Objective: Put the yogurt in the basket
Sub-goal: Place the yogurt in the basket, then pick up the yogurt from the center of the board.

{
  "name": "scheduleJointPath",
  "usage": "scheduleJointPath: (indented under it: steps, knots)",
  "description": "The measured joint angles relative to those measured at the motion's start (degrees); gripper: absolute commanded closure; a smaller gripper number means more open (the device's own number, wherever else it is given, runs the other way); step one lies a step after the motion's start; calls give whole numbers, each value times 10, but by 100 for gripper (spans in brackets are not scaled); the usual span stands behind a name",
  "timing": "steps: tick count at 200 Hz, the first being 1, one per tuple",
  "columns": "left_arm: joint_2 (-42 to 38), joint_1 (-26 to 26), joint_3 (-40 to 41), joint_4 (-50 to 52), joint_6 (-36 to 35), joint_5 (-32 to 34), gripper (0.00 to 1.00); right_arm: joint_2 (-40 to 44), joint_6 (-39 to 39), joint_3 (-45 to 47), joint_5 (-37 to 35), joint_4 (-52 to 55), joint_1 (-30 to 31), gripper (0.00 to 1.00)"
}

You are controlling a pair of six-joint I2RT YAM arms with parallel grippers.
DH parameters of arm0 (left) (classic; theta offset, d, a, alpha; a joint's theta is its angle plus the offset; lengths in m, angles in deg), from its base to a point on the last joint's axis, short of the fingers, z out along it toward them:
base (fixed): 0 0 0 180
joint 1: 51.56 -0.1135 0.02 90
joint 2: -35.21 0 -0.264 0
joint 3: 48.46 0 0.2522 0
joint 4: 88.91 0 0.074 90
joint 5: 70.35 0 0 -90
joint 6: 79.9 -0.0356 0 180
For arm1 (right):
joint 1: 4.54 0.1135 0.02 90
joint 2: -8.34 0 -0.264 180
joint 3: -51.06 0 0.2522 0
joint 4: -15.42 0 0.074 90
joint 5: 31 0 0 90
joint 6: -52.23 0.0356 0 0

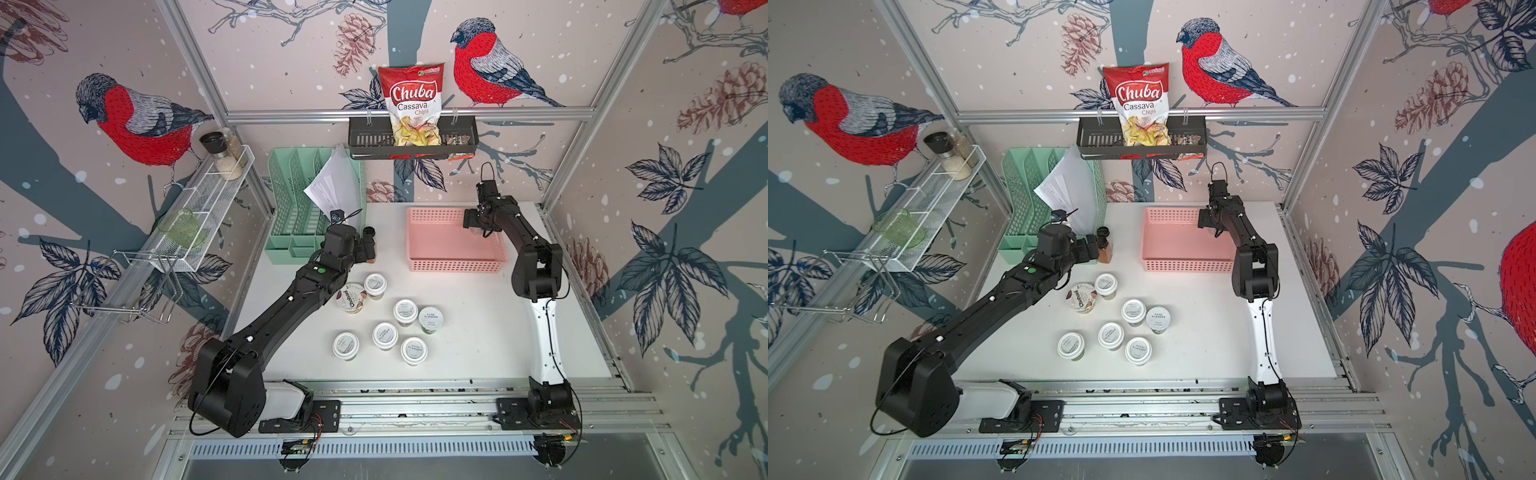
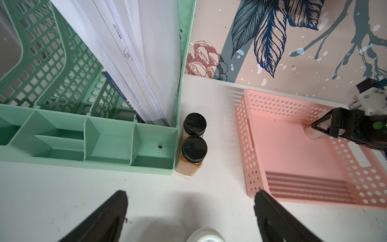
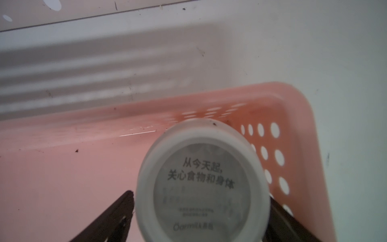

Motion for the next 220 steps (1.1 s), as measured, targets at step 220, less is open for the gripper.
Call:
scheduleJointPath:
  steps: [220]
  knots:
    - [-48, 0, -23, 70, 11, 40, 4, 553, 87, 565, -47, 13, 373, 5]
